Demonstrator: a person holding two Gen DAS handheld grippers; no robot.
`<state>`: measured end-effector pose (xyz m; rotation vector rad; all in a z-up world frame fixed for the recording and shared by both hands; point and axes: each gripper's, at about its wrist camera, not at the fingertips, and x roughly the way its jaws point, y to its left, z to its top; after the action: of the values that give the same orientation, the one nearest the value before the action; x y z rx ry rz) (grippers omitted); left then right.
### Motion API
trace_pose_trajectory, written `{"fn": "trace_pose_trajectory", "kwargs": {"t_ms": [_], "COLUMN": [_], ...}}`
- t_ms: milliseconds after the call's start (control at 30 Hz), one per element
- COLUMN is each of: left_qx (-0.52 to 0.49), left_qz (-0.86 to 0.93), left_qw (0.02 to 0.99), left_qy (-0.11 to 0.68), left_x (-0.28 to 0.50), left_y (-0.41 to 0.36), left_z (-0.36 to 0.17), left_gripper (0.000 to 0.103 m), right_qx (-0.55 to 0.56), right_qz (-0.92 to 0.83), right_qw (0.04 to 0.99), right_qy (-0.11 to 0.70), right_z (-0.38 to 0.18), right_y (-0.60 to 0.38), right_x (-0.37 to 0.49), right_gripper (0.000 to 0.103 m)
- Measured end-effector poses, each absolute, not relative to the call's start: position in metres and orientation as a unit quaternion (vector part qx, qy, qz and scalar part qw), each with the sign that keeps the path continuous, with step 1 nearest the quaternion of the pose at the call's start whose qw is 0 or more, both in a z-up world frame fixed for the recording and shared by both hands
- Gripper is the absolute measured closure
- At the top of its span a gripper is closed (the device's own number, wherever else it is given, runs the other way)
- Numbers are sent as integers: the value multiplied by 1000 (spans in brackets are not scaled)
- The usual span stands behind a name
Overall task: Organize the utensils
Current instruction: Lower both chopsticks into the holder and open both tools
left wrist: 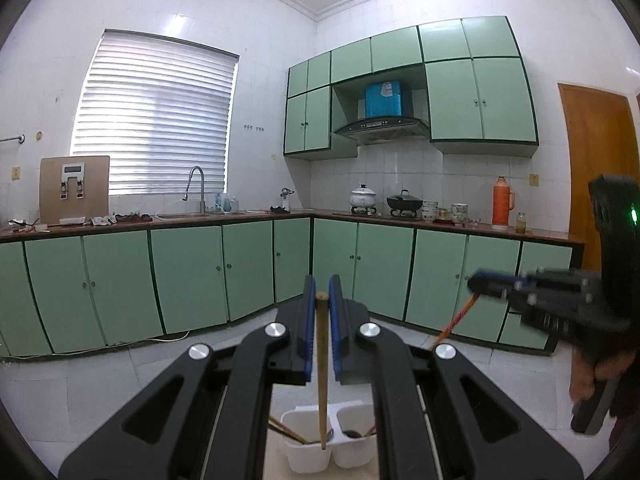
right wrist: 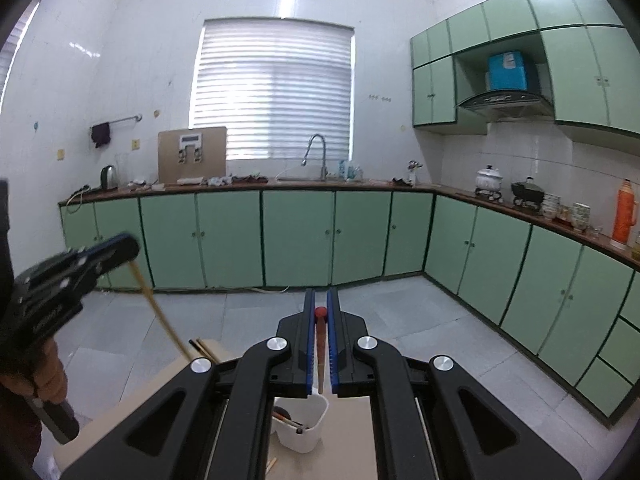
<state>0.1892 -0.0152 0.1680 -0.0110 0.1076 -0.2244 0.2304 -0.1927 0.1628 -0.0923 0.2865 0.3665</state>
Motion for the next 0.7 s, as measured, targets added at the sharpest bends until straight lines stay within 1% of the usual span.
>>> {"fn": "trace_pose_trajectory", "kwargs": {"t_ms": [167, 333, 567, 700], "left_qx": [-4, -2, 6, 3], "left_qz": [-101, -96, -91, -92], "left_qw": [994, 993, 988, 984], "left_qy": [46, 61, 122, 152], "left_x": [211, 239, 276, 282], "left_y": [-17, -23, -26, -18], "left_z": [165, 141, 93, 75], "left_gripper": [97, 97, 97, 96], "right_qx": [-54, -51, -45, -29], "right_qz": [191, 195, 205, 213], "right_qw": [966, 960, 950, 944], "right_qy": [164, 192, 230, 251], "right_z": [144, 123, 96, 81], "right_y": [-182, -174, -170, -174], "right_x": [244, 262, 280, 287], "right_gripper": [97, 97, 97, 96]}}
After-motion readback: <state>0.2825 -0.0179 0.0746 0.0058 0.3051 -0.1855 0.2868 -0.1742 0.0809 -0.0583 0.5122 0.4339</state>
